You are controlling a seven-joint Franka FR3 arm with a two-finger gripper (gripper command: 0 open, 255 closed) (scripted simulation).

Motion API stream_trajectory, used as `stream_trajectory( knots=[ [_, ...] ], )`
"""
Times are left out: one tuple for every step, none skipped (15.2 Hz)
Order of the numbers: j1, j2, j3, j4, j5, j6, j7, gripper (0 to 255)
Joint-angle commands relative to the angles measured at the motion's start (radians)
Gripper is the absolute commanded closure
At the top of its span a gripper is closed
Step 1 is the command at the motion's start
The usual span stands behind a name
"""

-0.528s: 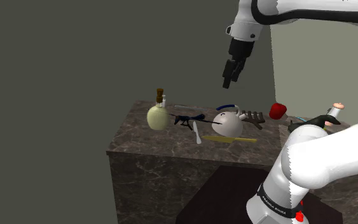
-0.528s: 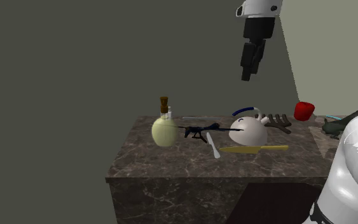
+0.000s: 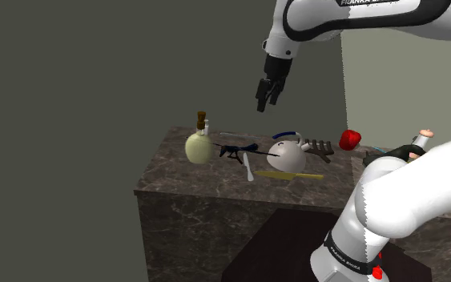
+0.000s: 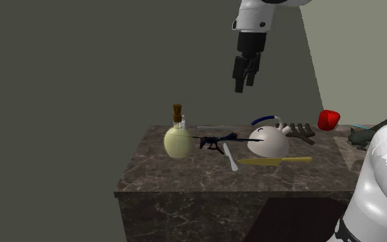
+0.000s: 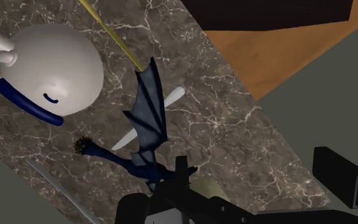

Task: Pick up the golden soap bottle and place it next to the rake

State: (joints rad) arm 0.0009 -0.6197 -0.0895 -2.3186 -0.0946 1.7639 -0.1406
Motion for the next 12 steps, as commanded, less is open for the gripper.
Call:
stream_trajectory(
  knots=[
    [0.006, 0.072, -0.007, 0.027, 0.011, 0.051, -0.001, 0],
    [0.009, 0.109, -0.010, 0.044, 0.017, 0.074, -0.001, 0],
    [0.012, 0.146, -0.013, 0.062, 0.024, 0.095, -0.001, 0],
    [0.015, 0.183, -0.016, 0.081, 0.031, 0.115, -0.002, 0],
    [0.019, 0.220, -0.019, 0.101, 0.038, 0.134, -0.003, 0],
    [0.022, 0.257, -0.021, 0.123, 0.046, 0.152, -0.005, 0],
    [0.024, 0.295, -0.024, 0.146, 0.054, 0.168, -0.007, 0],
    [0.027, 0.332, -0.026, 0.171, 0.063, 0.184, -0.010, 0],
    [0.030, 0.370, -0.029, 0.196, 0.072, 0.198, -0.012, 0],
    [0.032, 0.407, -0.031, 0.224, 0.081, 0.211, -0.015, 0],
    [0.034, 0.445, -0.033, 0.252, 0.091, 0.222, -0.019, 0],
    [0.036, 0.483, -0.034, 0.281, 0.101, 0.232, -0.022, 0]
  ],
)
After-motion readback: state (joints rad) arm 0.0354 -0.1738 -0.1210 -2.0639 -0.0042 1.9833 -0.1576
